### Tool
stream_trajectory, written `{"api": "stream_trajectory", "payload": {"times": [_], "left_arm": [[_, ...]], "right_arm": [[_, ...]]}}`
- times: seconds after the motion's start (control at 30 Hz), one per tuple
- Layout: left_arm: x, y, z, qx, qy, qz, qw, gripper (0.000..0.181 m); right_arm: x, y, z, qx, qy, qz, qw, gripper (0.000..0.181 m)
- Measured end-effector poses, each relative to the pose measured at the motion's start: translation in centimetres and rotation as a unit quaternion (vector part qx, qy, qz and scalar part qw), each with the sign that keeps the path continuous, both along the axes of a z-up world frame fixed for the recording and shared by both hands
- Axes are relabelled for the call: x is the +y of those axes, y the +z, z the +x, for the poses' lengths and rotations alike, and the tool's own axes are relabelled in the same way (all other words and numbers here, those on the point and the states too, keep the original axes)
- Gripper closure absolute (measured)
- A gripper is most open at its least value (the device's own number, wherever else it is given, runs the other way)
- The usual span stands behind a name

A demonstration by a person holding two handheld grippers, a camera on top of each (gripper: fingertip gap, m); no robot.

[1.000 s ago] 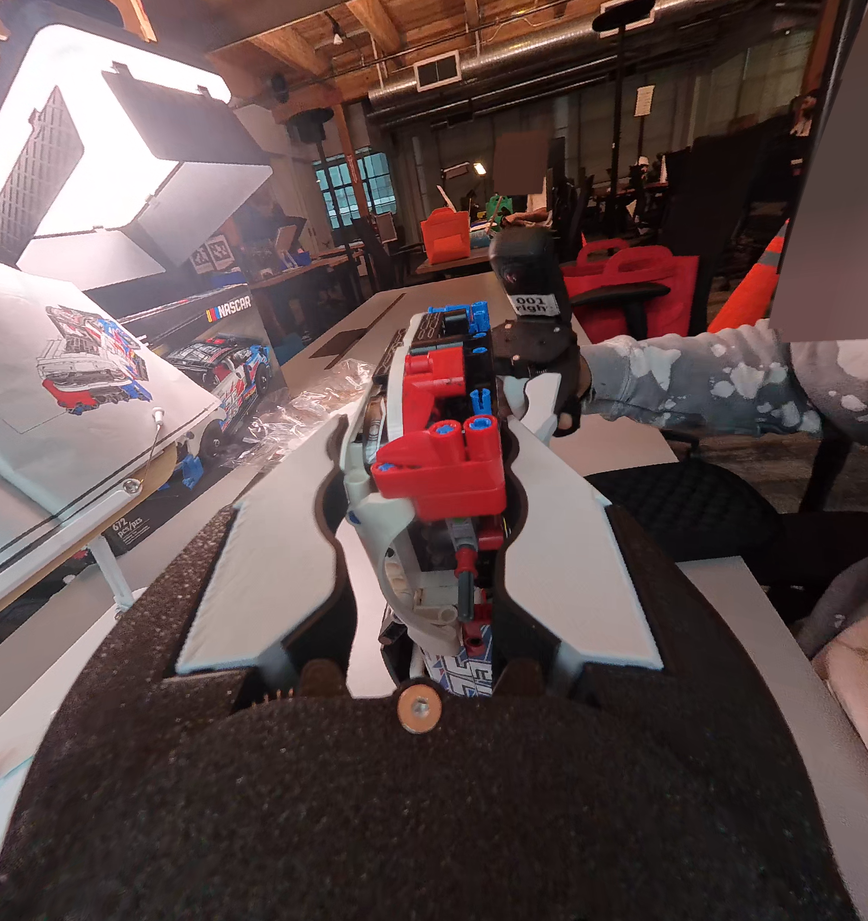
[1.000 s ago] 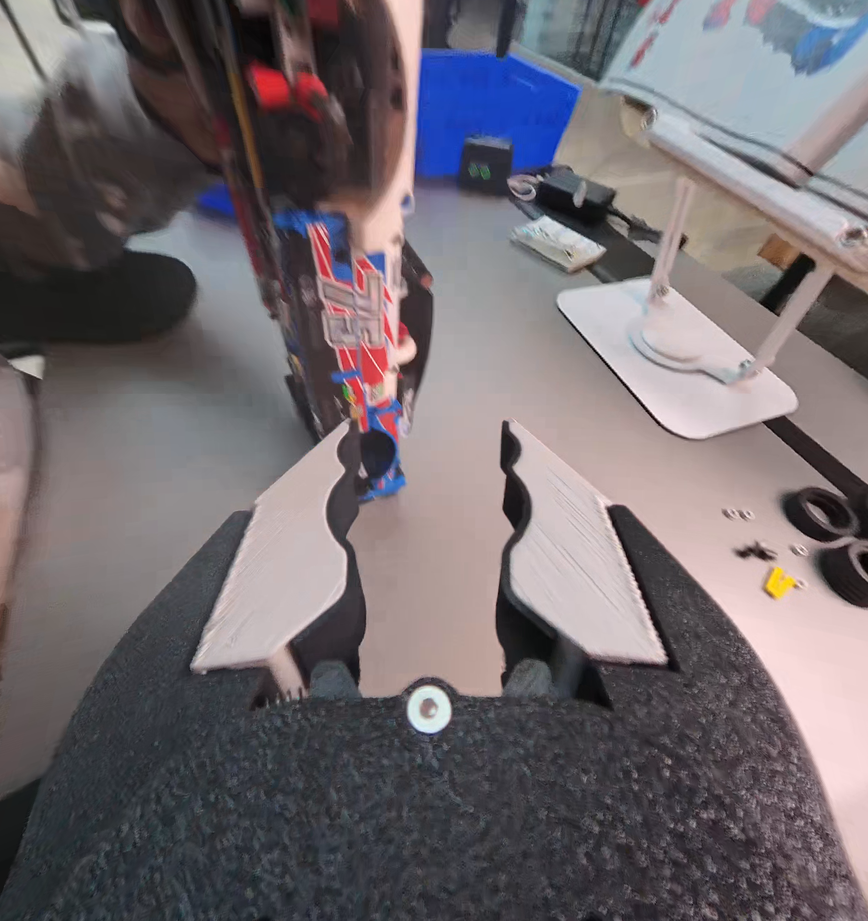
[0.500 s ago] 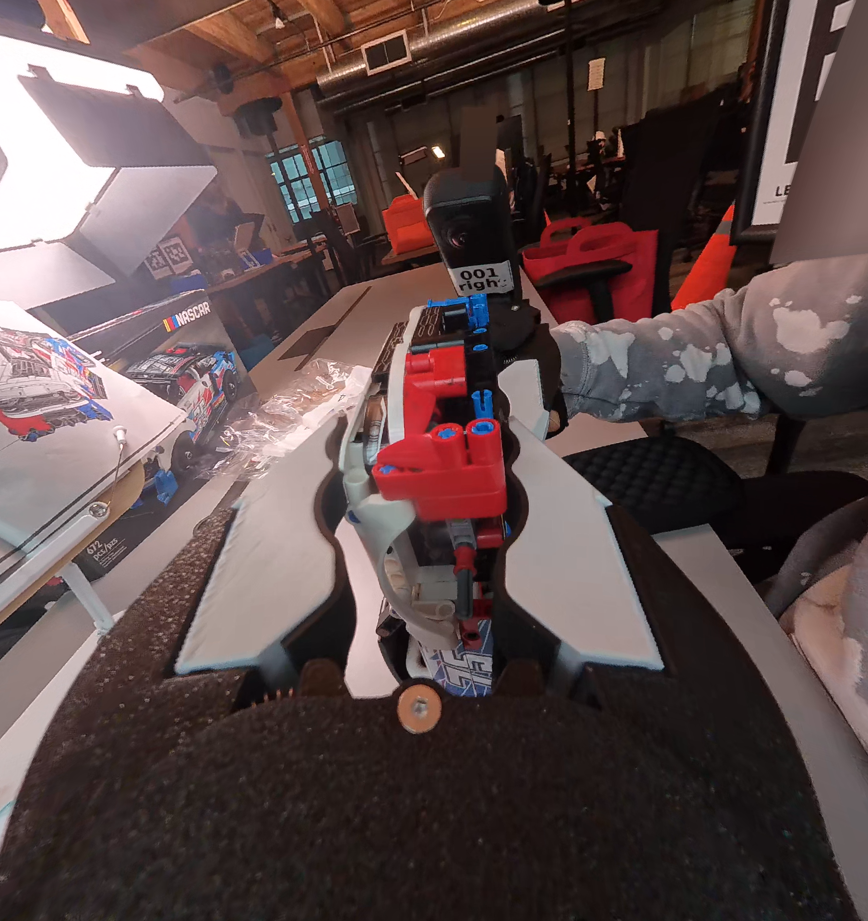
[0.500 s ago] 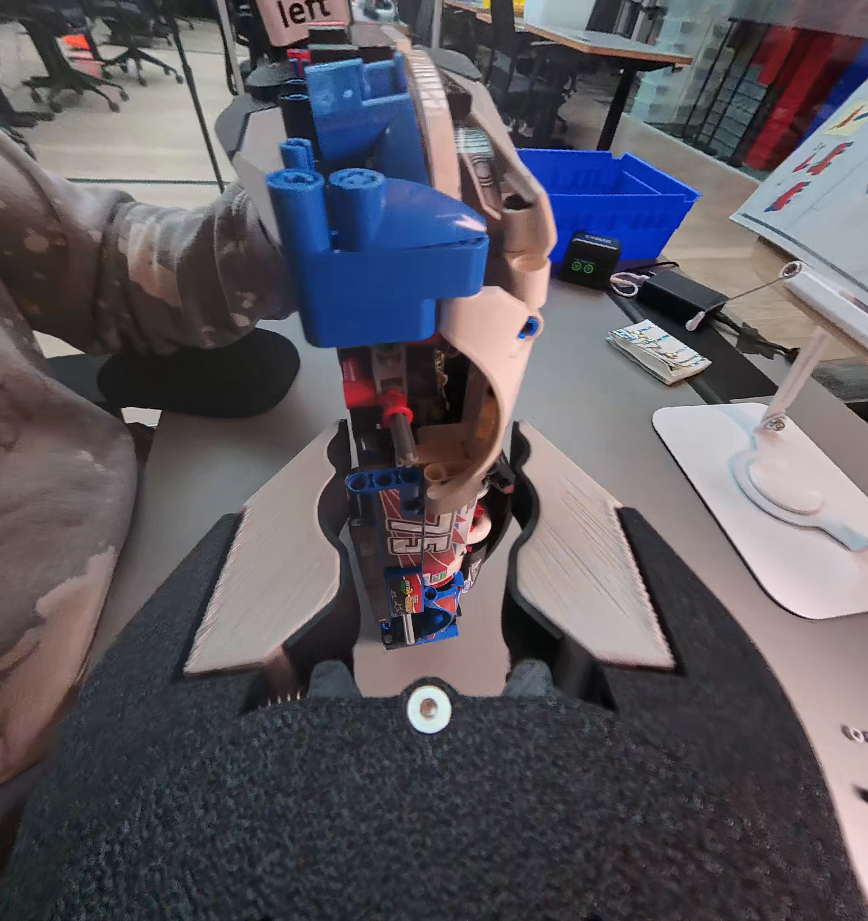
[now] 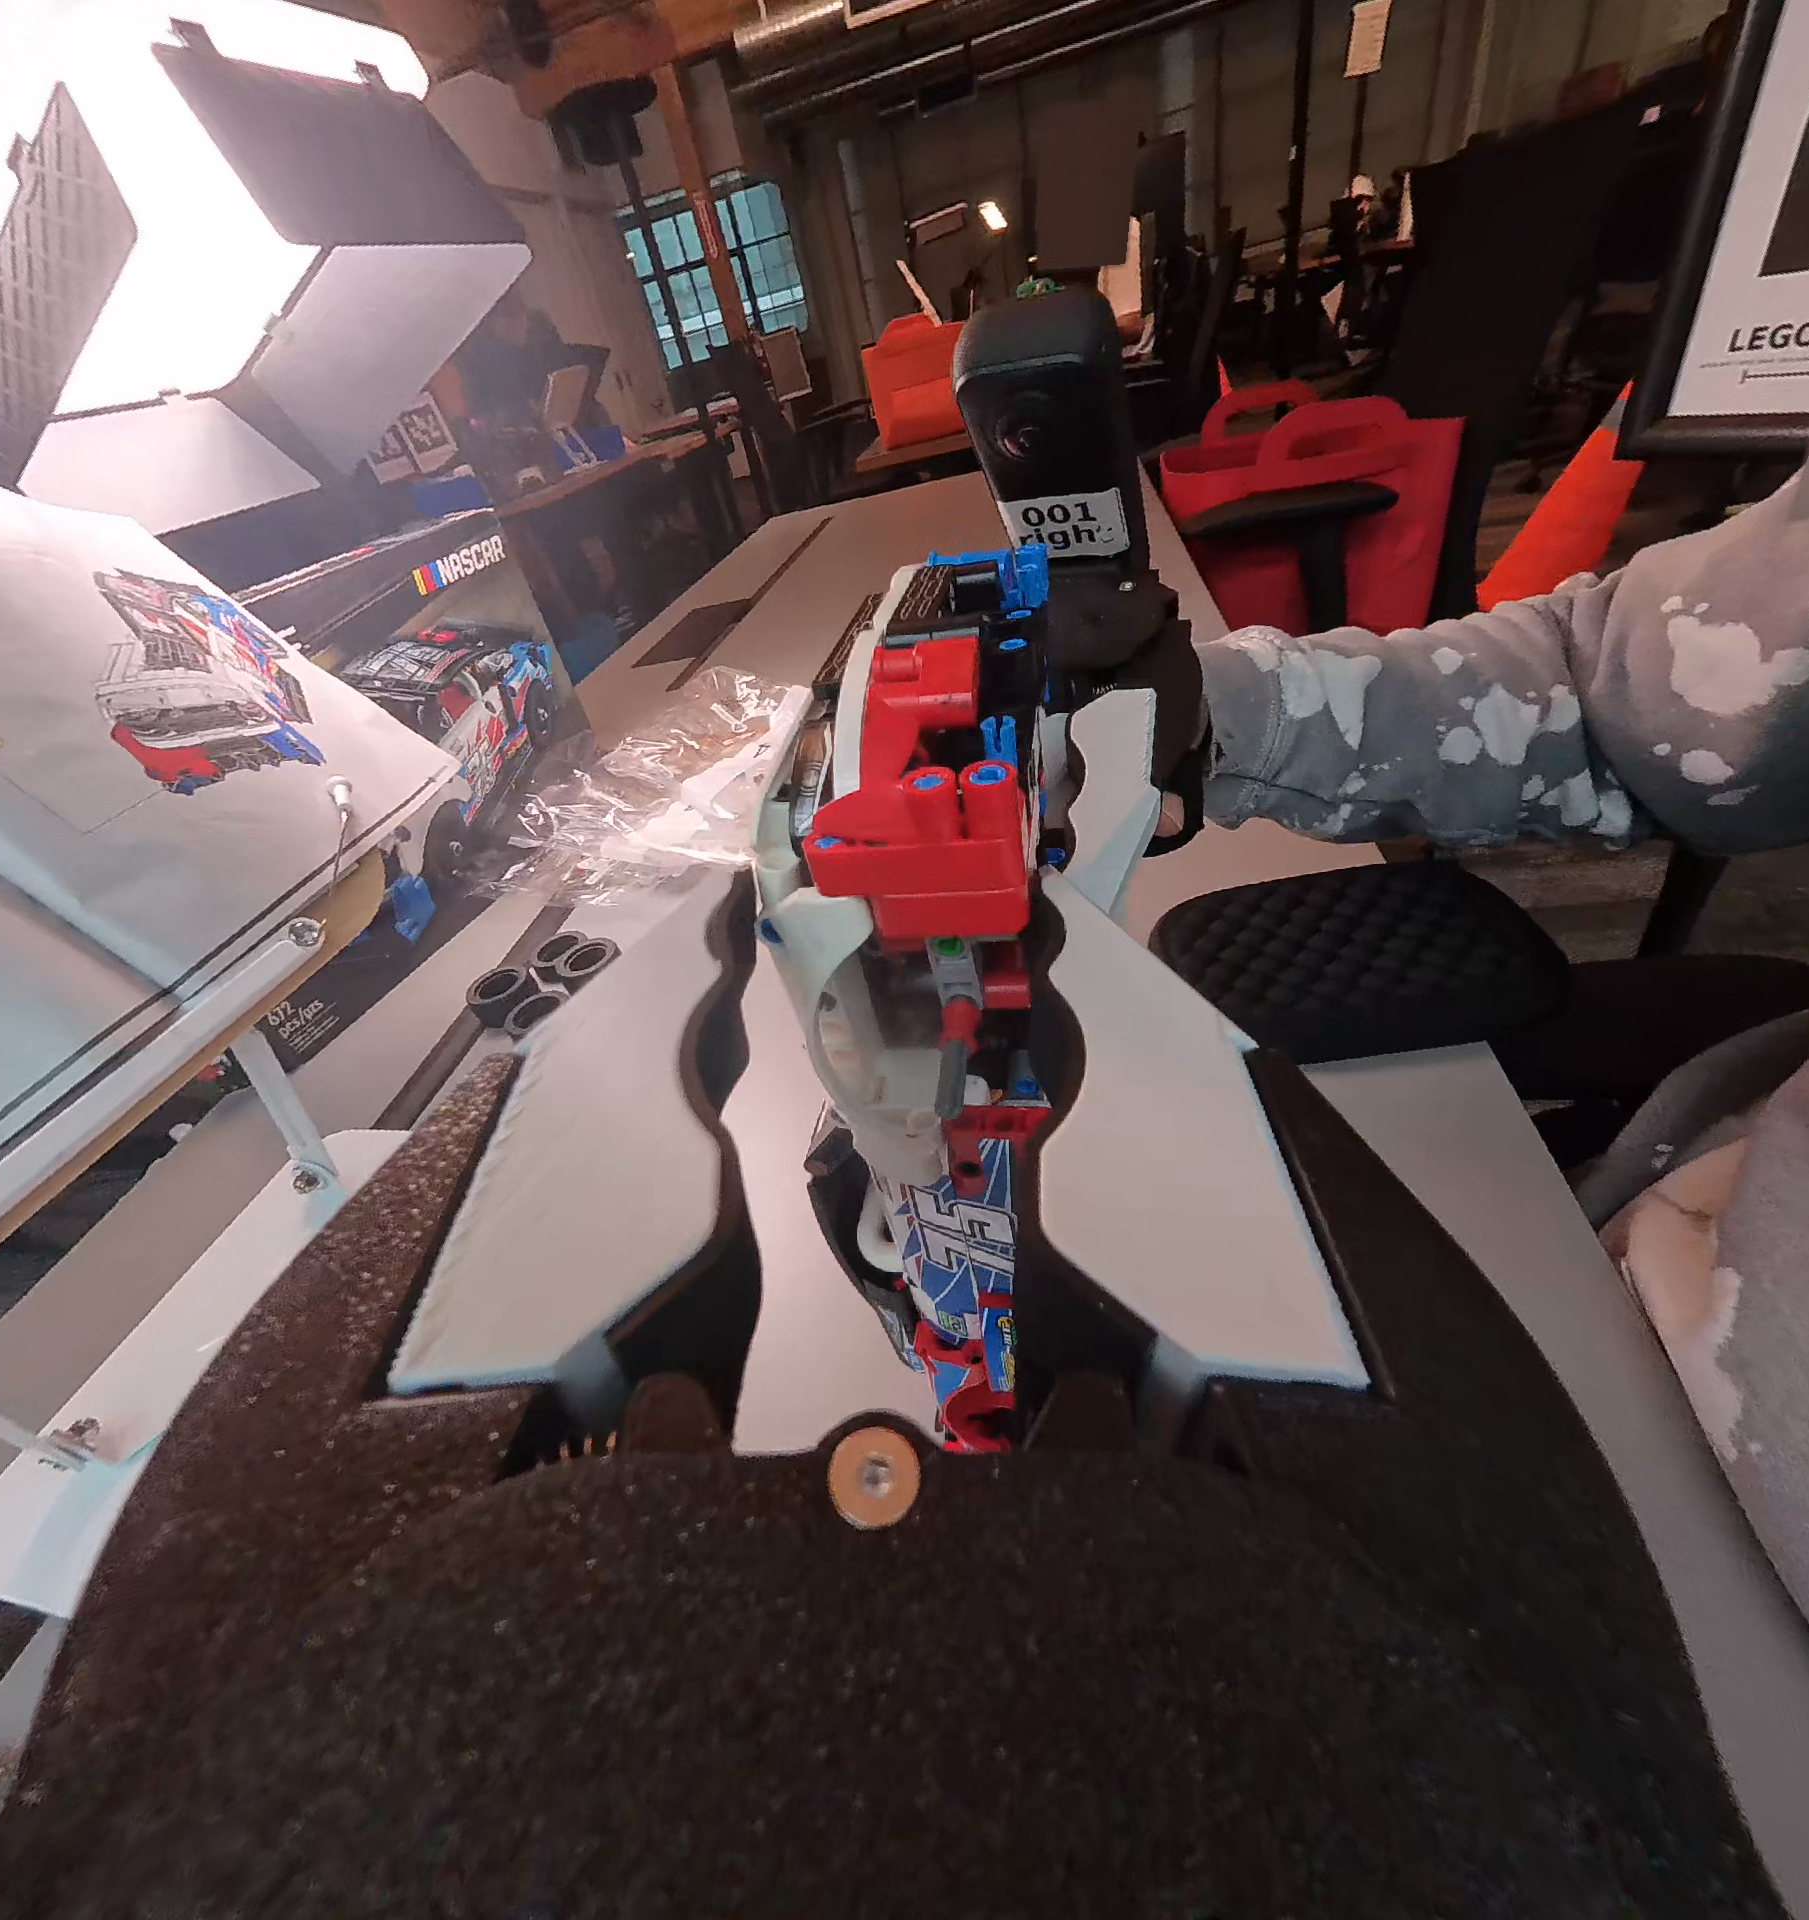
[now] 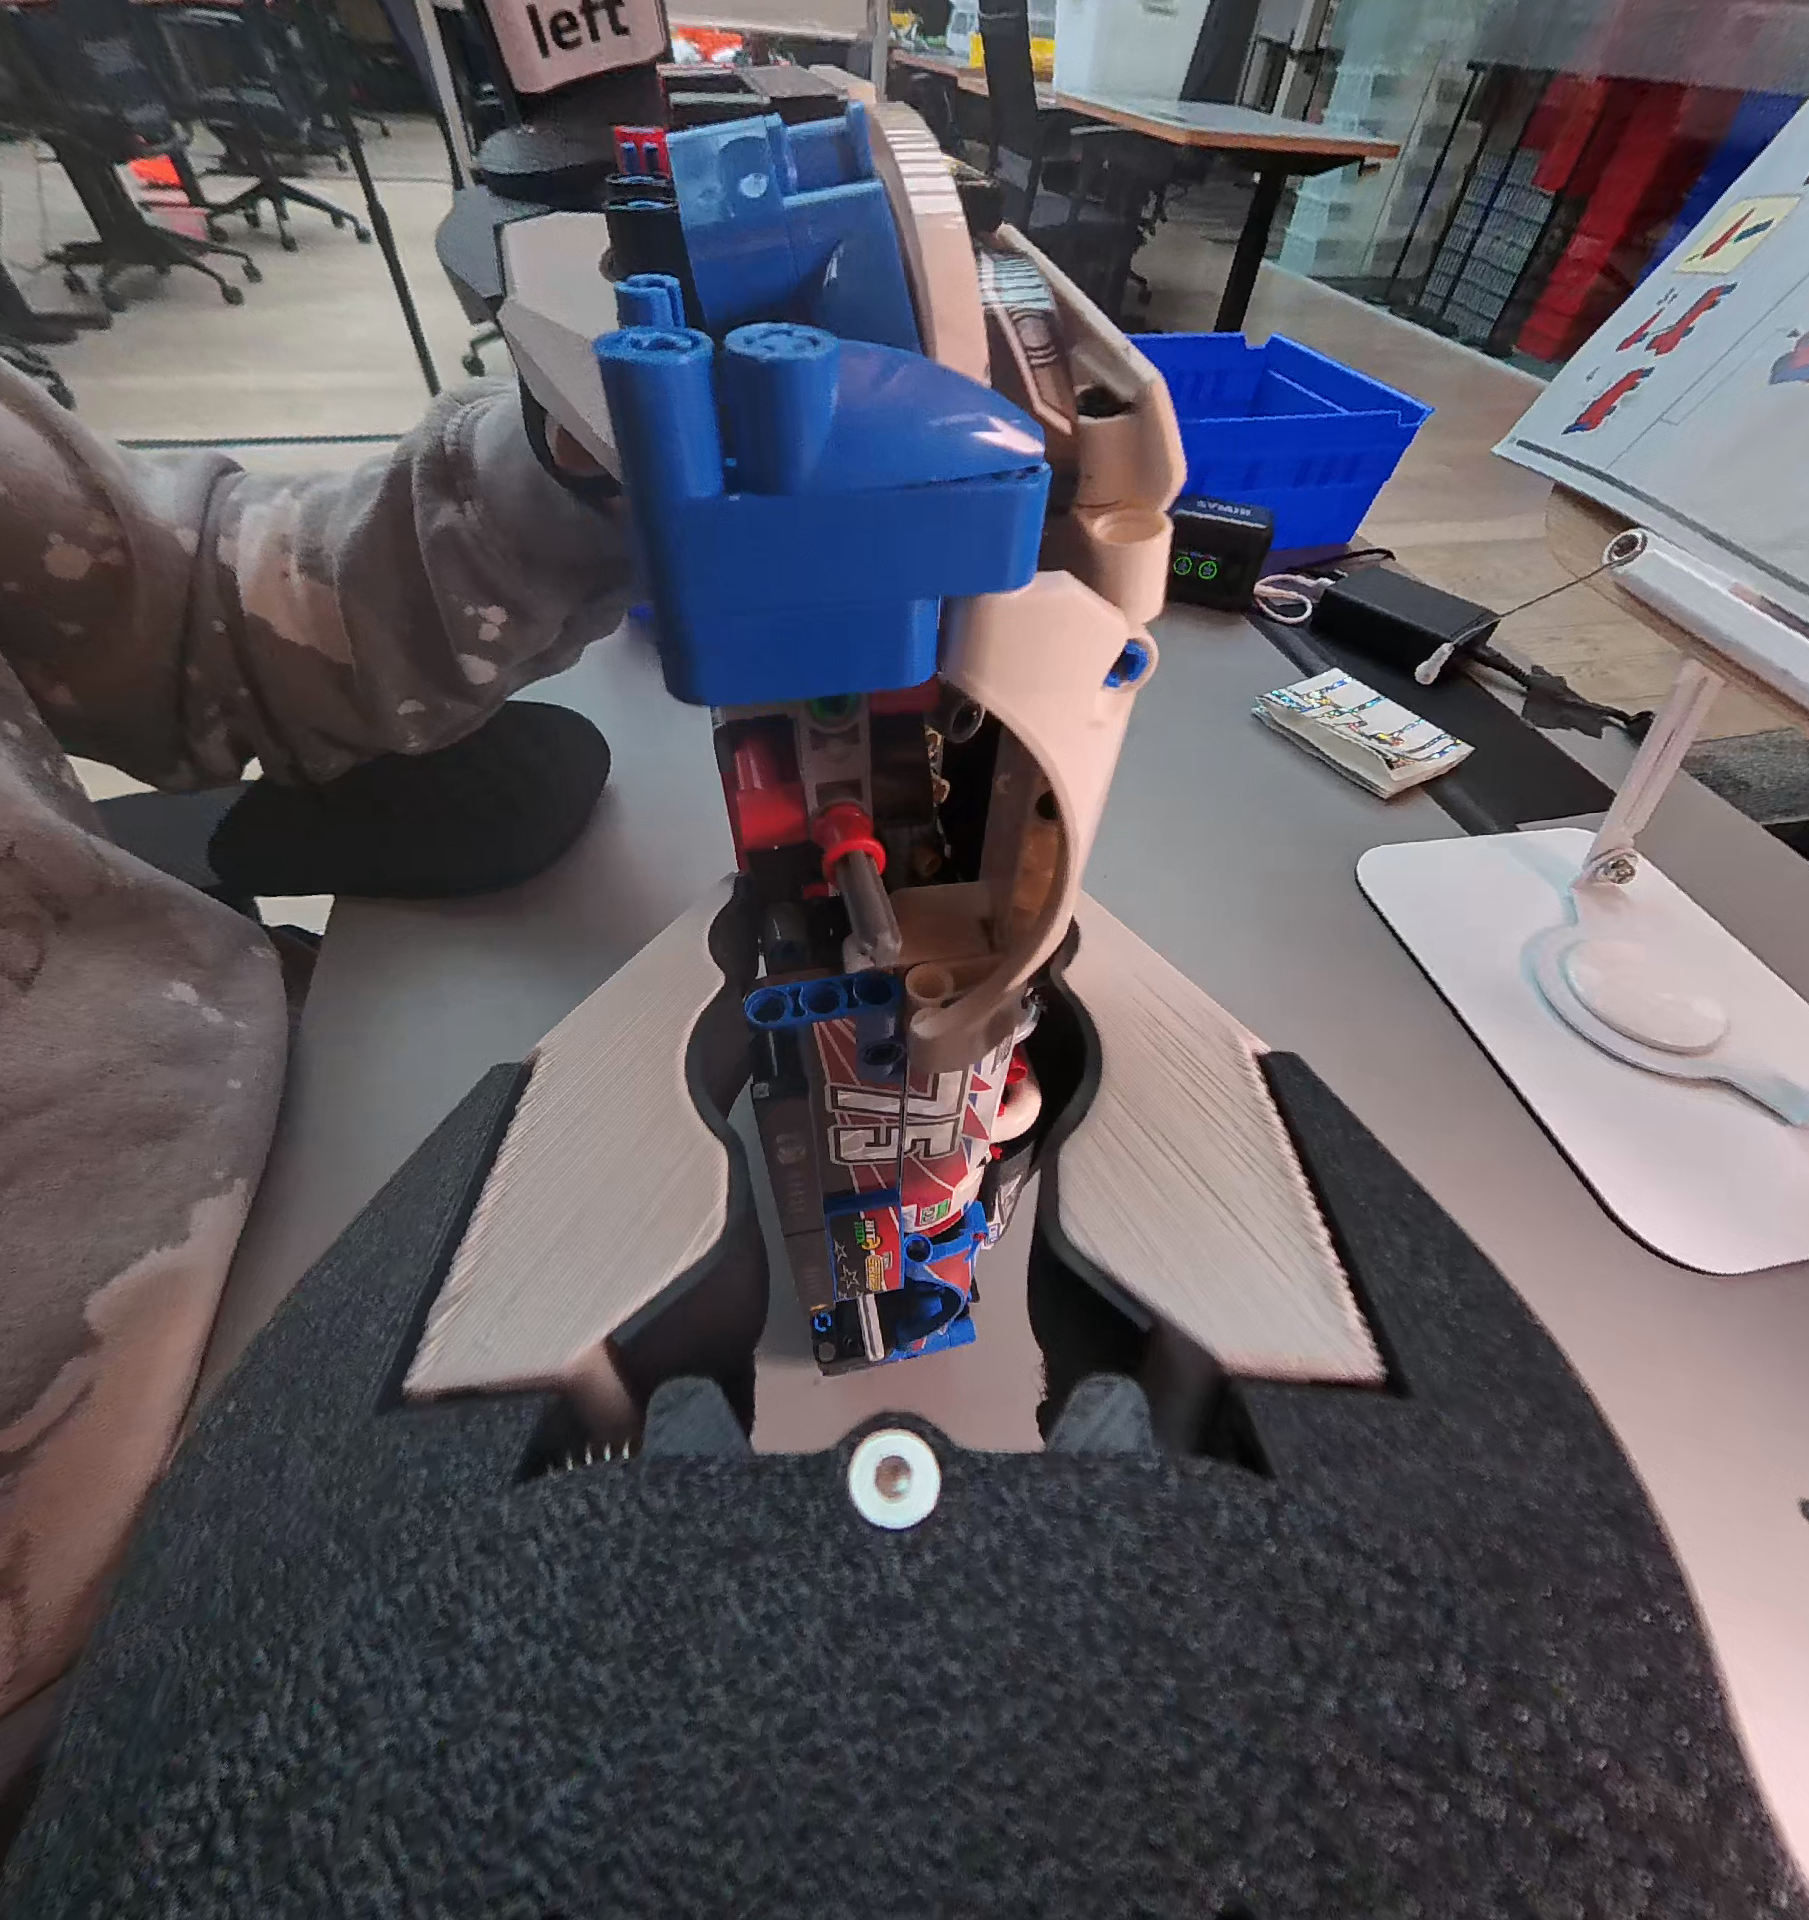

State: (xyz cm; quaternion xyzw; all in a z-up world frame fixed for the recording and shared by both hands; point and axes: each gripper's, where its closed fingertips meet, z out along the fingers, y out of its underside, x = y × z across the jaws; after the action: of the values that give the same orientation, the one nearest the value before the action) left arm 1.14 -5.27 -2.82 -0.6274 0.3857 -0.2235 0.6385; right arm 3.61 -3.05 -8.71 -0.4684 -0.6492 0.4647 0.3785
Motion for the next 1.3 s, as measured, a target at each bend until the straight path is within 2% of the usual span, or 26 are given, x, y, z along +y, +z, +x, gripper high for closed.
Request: {"api": "stream_trajectory", "payload": {"times": [0.4,0.63,0.73,0.87,0.93,1.0,1.1,1.3], "left_arm": [[-2.5,1.8,-1.0,0.006,0.066,0.035,0.997,0.146],[-2.8,2.0,-0.9,0.041,0.096,0.061,0.993,0.147],[-3.0,2.1,-0.9,0.030,0.075,0.060,0.995,0.147],[-3.1,2.2,-0.9,0.002,0.001,0.061,0.998,0.149],[-2.7,2.2,-1.4,-0.016,-0.023,0.042,0.999,0.149],[-1.8,2.3,-2.2,-0.018,0.002,0.027,0.999,0.150],[-1.2,2.7,-3.1,-0.021,0.057,0.034,0.998,0.160],[-0.3,2.5,-3.6,-0.062,0.124,-0.033,0.990,0.168]], "right_arm": [[-0.4,0.1,0.1,0.022,-0.028,0.021,0.999,0.128],[-0.5,0.6,0.0,0.031,-0.051,0.066,0.996,0.122],[-1.2,1.9,-0.1,0.045,-0.022,0.028,0.998,0.120],[-1.4,2.5,-0.9,0.046,0.009,0.025,0.999,0.116],[-1.7,2.5,-1.7,0.043,0.016,0.032,0.998,0.123],[-1.1,2.3,-2.2,0.034,-0.007,0.026,0.999,0.123],[-0.1,2.5,-2.6,0.039,-0.051,0.008,0.998,0.124],[0.7,2.4,-2.9,0.037,-0.134,0.024,0.990,0.124]]}}
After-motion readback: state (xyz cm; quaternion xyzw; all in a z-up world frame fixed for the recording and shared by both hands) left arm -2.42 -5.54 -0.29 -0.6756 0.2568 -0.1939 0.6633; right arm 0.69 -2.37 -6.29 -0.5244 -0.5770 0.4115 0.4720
